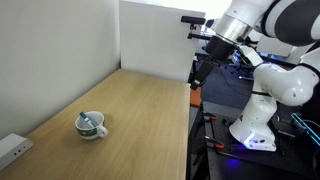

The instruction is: Pick the marker from the cup and put it on the table

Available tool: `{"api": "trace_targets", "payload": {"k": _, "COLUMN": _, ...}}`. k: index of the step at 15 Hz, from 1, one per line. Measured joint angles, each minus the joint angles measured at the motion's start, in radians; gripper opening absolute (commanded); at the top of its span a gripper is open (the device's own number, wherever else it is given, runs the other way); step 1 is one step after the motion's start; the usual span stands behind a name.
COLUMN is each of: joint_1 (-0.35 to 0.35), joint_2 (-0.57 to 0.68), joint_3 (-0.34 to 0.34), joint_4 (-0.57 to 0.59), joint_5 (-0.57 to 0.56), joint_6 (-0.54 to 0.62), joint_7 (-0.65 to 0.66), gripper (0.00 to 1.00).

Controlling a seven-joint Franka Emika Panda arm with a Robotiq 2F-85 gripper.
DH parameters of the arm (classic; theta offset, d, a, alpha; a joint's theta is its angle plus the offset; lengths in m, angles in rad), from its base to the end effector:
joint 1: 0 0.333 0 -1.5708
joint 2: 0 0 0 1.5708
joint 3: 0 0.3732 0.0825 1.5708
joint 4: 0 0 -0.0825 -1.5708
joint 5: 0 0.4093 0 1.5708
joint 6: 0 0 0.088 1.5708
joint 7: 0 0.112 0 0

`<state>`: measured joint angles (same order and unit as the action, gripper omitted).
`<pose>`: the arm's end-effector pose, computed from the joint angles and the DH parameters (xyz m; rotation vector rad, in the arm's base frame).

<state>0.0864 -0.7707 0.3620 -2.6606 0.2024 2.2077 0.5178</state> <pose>0.2999 0.1667 0.5111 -3.0278 0.3451 -0.4521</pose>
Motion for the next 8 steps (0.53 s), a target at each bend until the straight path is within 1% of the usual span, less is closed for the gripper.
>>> {"api": "trace_targets", "payload": {"k": 4, "joint_1": -0.008, "joint_2": 0.084, "joint_3": 0.031, "joint_4": -0.007, "joint_5": -0.015, "joint_6": 0.162, "joint_7": 0.002, "gripper": 1.0}}
{"api": "trace_targets", "payload": {"k": 8, "joint_1": -0.055, "joint_2": 0.194, "joint_3": 0.072, "joint_4": -0.008, "joint_5": -0.1, "joint_6": 0.338, "joint_7": 0.064, "gripper": 1.0}}
